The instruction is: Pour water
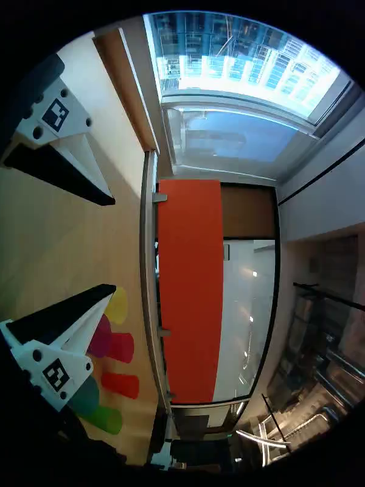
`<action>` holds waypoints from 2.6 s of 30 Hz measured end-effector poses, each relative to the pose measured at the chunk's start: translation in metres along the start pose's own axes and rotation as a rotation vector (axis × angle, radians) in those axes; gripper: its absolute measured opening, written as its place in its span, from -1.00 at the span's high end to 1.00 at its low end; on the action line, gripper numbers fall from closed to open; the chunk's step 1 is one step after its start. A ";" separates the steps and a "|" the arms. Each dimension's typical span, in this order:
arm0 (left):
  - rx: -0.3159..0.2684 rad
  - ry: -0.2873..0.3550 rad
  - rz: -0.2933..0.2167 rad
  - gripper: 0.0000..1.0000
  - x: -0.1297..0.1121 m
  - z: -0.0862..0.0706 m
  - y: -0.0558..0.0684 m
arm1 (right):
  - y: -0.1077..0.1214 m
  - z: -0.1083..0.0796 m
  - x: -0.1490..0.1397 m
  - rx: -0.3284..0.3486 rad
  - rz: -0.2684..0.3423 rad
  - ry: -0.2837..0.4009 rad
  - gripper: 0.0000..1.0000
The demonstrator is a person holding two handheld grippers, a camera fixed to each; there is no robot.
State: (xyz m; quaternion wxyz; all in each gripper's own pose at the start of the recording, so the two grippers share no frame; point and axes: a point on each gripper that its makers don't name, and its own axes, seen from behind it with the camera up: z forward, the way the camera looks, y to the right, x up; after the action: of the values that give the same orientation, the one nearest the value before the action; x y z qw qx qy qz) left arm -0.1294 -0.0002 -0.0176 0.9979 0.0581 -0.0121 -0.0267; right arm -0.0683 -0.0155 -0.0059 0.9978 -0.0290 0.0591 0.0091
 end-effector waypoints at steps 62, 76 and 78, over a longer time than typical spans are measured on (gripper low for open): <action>0.000 -0.001 0.000 -0.92 0.001 0.001 0.000 | 0.014 0.009 -0.027 -0.020 -0.001 -0.053 -0.98; -0.001 -0.001 -0.001 -0.92 0.001 0.000 0.000 | 0.014 0.007 -0.026 -0.020 -0.002 -0.053 -0.98; -0.001 -0.001 0.000 -0.92 0.001 0.000 0.000 | 0.014 0.007 -0.026 -0.020 -0.002 -0.053 -0.98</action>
State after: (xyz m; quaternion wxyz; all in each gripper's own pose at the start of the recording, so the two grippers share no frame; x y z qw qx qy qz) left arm -0.1287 -0.0003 -0.0171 0.9979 0.0578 -0.0125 -0.0270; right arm -0.0937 -0.0015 0.0033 0.9987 -0.0386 0.0327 0.0095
